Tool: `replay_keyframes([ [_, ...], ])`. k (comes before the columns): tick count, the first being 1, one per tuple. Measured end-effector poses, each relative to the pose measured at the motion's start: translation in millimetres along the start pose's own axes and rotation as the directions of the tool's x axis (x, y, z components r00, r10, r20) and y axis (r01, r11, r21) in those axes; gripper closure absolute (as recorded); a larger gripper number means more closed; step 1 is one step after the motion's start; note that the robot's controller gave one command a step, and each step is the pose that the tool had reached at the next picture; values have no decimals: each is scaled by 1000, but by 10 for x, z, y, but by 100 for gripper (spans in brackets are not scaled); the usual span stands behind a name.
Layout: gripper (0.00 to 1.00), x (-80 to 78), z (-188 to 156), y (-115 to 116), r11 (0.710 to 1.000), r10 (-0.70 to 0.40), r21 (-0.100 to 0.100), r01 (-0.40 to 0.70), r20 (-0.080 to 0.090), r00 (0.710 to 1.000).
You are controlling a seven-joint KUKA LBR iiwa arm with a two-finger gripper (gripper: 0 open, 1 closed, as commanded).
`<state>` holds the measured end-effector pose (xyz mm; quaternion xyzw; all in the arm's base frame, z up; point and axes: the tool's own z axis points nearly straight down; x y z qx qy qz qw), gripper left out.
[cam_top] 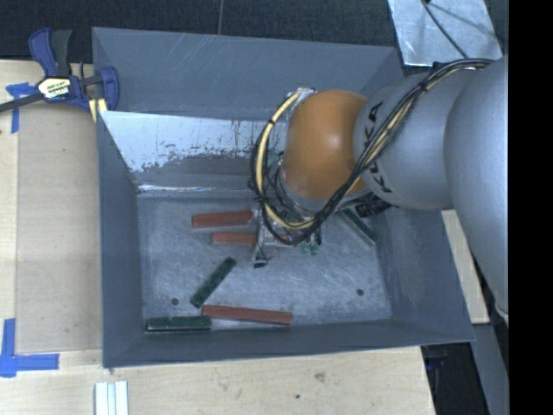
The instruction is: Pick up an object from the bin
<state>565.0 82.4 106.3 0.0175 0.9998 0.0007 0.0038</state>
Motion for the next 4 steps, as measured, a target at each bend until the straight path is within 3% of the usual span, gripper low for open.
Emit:
replay_keyframes([
  [2, 100, -28, -183, -5, 1000, 3, 0, -3, 1, 1000],
  [4, 100, -66, -836, -12, 1000, 6, 1, -6, -3, 1000],
])
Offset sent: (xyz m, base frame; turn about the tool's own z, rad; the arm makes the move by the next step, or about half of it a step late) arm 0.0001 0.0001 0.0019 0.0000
